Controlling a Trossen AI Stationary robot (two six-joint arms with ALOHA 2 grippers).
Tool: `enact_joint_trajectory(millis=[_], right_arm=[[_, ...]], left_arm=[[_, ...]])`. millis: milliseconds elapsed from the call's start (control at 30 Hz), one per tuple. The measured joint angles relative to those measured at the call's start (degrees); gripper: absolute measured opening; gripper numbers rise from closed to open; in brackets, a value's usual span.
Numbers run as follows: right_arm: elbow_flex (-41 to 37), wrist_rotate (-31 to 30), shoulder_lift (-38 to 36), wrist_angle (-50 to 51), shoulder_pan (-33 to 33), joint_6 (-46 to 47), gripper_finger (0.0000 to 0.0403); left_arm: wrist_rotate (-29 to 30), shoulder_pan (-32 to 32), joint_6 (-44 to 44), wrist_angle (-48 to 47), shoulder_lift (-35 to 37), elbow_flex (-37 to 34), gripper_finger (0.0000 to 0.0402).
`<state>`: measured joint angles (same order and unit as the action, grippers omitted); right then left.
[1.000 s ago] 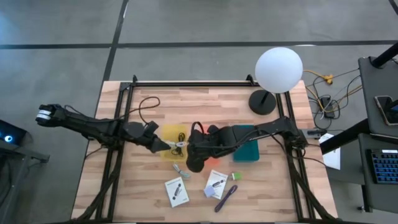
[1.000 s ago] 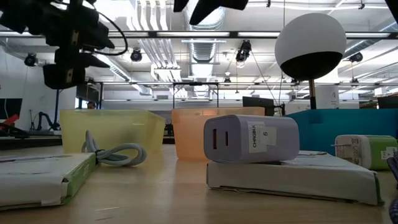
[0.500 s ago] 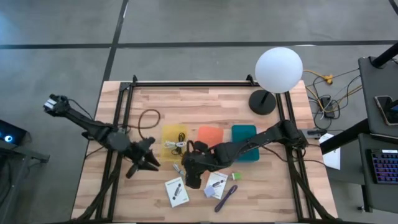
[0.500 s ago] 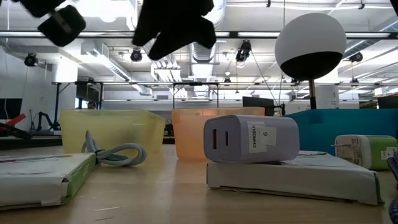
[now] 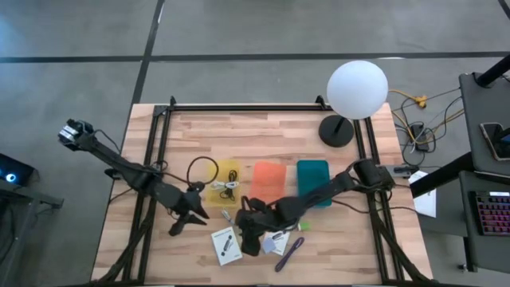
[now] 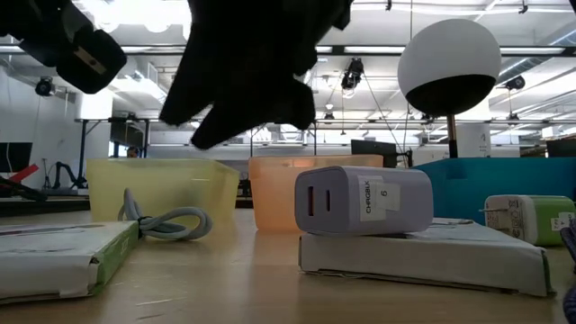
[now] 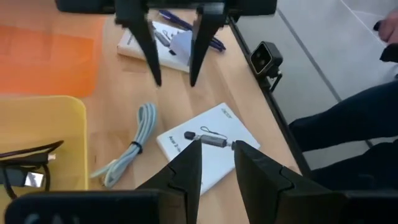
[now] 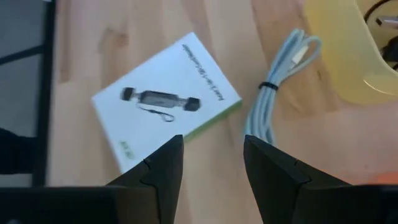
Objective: Pick and place items into bin
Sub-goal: Put the blue USB cable into the yellow bin
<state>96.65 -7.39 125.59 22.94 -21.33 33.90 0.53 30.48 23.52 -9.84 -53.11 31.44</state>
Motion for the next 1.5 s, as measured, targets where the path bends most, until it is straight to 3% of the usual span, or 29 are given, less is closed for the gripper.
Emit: enact_joint_trajectory(millis=[333,500,1500], right_arm=[[3.4,-6.4,6.5,0.9,-0.1,-8.8,0.0157],[3.6,-8.0,6.9,0.7,0.0,-8.3,0.0154],[4.4,-4.4,8.3,4.5,0.4,-7.3,0.0026]], left_arm=[[0.0,0.0,-0.1,0.4,-1.2,0.0,0.0079],[0.1,-0.1,0.1,0.3,-1.1,0.0,0.0079],[2.5,-0.1,0.3,2.4,-1.1,0.0,0.0079]])
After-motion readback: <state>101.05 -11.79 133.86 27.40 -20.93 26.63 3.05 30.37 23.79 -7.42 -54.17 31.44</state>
